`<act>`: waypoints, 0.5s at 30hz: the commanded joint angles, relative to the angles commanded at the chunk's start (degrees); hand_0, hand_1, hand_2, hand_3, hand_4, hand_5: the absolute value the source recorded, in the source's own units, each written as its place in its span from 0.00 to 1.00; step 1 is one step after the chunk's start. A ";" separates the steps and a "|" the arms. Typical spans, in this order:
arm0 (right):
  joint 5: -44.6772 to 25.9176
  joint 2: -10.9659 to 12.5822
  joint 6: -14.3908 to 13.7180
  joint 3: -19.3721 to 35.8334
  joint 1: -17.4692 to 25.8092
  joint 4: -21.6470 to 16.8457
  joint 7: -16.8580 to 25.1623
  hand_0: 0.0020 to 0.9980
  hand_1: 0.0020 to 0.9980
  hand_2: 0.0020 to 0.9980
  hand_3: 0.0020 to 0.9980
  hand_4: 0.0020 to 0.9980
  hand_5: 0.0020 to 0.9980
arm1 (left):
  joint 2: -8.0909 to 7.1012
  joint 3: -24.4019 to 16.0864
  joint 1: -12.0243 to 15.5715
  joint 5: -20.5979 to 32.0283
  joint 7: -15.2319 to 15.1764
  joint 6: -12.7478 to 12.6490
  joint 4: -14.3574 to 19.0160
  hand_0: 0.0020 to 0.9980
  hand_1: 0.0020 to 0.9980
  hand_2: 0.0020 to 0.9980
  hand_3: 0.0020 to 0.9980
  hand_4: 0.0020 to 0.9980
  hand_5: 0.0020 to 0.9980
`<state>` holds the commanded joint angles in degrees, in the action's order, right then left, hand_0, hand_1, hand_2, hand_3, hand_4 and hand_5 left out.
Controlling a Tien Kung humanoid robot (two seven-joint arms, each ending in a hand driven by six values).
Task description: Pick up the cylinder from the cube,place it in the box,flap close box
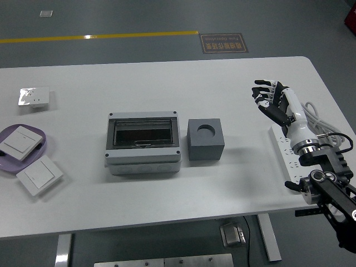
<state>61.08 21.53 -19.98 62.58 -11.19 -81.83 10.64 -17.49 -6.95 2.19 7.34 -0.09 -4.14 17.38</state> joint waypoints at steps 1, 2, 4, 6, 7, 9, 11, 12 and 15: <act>-0.11 -0.01 -0.03 0.01 -0.01 0.05 0.10 0.63 0.63 0.64 0.67 0.64 0.30 | 0.01 0.04 0.00 0.04 0.00 0.00 -0.01 0.61 0.63 0.61 0.64 0.71 0.25; -0.17 -0.02 -0.06 0.02 -0.02 0.08 0.16 0.63 0.63 0.64 0.67 0.64 0.30 | 0.02 0.08 0.01 0.08 0.00 0.00 -0.02 0.61 0.63 0.61 0.64 0.71 0.25; -0.22 -0.01 -0.11 0.02 -0.01 0.11 0.23 0.63 0.63 0.64 0.67 0.64 0.30 | 0.03 0.12 0.01 0.06 0.00 0.00 -0.02 0.61 0.63 0.61 0.64 0.71 0.25; -0.13 0.01 -0.22 0.01 0.02 0.14 0.20 0.63 0.63 0.64 0.68 0.65 0.27 | 0.04 0.14 0.00 0.03 0.00 0.01 -0.02 0.61 0.63 0.61 0.64 0.71 0.25; -0.05 0.02 -0.32 0.02 0.05 0.15 0.15 0.63 0.63 0.64 0.68 0.65 0.27 | 0.05 0.12 0.01 -0.01 0.00 0.01 -0.01 0.61 0.63 0.61 0.64 0.71 0.25; 0.10 0.02 -0.48 0.05 0.08 0.14 0.05 0.63 0.63 0.64 0.68 0.65 0.27 | 0.07 0.11 0.02 -0.06 0.01 0.00 0.00 0.61 0.63 0.61 0.64 0.71 0.25; 0.26 0.03 -0.60 0.08 0.09 0.09 -0.06 0.64 0.63 0.64 0.68 0.65 0.26 | 0.12 0.09 0.00 -0.11 0.01 0.01 0.01 0.61 0.63 0.61 0.64 0.71 0.25; 0.33 0.05 -0.64 0.09 0.07 0.05 -0.10 0.64 0.63 0.64 0.68 0.65 0.26 | 0.16 0.08 -0.03 -0.13 0.01 0.01 0.00 0.61 0.63 0.61 0.64 0.71 0.25; 0.35 0.07 -0.71 0.17 0.07 -0.03 -0.07 0.64 0.63 0.64 0.68 0.65 0.26 | 0.25 0.03 -0.09 -0.18 0.01 0.01 0.01 0.61 0.63 0.61 0.64 0.71 0.25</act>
<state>61.43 21.59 -20.69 62.75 -11.12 -81.86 10.57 -17.24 -6.93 2.10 7.15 -0.08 -4.13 17.38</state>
